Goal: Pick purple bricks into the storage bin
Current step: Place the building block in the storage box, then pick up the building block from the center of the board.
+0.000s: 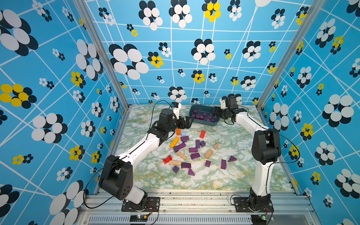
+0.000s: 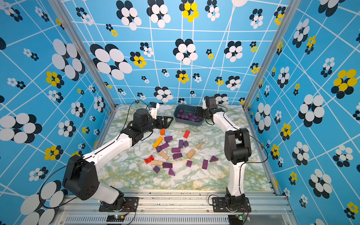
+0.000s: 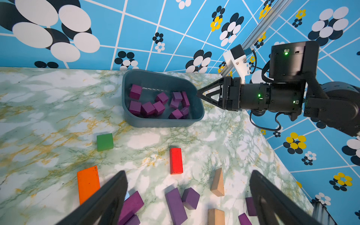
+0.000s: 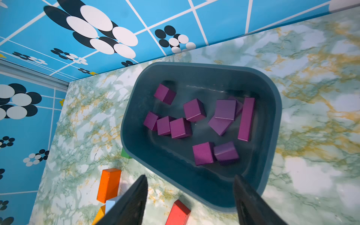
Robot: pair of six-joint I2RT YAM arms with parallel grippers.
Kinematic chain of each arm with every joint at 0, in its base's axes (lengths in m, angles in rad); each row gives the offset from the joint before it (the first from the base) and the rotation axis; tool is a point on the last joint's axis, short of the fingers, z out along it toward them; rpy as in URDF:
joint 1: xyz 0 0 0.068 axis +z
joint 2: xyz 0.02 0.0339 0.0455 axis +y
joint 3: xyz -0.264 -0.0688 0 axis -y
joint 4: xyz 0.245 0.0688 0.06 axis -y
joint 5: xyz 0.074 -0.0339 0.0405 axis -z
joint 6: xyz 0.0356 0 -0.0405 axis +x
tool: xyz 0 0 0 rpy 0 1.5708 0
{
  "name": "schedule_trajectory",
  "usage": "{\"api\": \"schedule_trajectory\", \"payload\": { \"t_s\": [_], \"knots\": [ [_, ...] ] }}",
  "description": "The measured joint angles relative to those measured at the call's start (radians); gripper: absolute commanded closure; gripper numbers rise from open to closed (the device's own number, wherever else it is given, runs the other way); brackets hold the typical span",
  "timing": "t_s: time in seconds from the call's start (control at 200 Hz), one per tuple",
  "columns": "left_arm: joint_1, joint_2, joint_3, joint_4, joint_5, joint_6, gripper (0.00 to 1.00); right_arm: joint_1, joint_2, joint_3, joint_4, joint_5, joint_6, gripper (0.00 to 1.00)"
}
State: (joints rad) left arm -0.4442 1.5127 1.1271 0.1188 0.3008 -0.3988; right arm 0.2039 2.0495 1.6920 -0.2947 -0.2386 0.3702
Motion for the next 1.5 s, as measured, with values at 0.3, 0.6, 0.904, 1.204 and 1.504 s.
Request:
{"api": "schedule_trajectory", "payload": {
  "t_s": [0.3,0.6,0.904,1.204,1.504],
  "knots": [
    [-0.001,0.002,0.006,-0.161,-0.007,0.108,0.01,0.0,-0.321,-0.293,-0.01,0.048,-0.024,0.29],
    [-0.001,0.044,0.002,-0.294,-0.049,0.123,0.01,0.0,-0.59,-0.576,-0.008,0.08,0.004,0.27],
    [-0.001,0.234,0.074,-0.495,0.025,0.154,0.0,0.0,-0.679,-0.723,0.031,0.079,0.072,0.27],
    [-0.001,0.266,0.088,-0.516,0.029,0.156,0.2,0.0,-0.678,-0.782,0.074,0.079,0.115,0.27],
    [-0.013,0.326,0.135,-0.534,0.003,0.16,0.38,0.0,-0.674,-0.802,0.116,0.071,0.129,0.27]
  ]
}}
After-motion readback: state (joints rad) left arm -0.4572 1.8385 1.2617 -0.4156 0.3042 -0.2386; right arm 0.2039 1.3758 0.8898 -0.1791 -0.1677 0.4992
